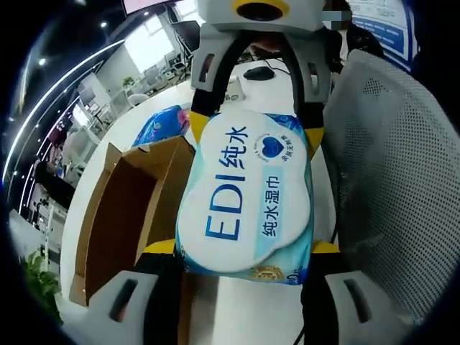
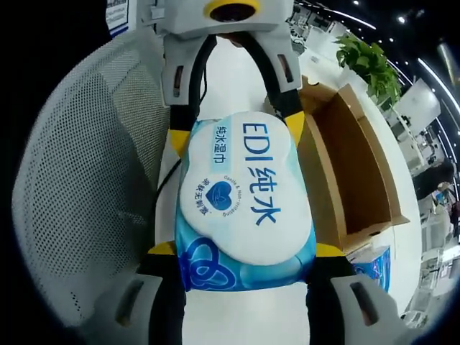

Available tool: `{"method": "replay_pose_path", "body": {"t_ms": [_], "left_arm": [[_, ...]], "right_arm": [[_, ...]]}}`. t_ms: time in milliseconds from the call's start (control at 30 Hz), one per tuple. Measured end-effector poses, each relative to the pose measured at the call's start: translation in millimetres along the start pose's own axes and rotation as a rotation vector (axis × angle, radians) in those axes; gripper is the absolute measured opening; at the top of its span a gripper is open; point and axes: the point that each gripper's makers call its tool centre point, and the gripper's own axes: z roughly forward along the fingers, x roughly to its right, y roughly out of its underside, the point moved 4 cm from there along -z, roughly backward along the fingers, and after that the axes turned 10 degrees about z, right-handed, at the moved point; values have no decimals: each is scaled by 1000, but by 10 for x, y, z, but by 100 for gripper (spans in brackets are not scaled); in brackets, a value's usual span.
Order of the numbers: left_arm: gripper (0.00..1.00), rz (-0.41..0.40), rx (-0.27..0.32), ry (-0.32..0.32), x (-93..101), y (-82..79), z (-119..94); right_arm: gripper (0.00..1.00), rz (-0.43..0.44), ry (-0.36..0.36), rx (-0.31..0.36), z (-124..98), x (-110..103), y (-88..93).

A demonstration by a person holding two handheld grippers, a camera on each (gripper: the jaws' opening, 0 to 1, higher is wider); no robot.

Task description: Operate the shoe box by opening the lid, removing the specified soft item, and placing it in the target area until the item is outside and the box remains undamaged.

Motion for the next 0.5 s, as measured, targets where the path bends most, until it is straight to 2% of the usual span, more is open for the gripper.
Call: {"method": "replay_pose_path", "body": {"t_ms": [300, 500], "left_arm": [[67, -17, -8, 37, 69, 35, 140], [67, -28, -17, 40, 98, 49, 199]], "right_arm": [[65, 17, -32, -19, 112, -38, 101], [66, 12, -46, -38, 163, -44, 142]]}}
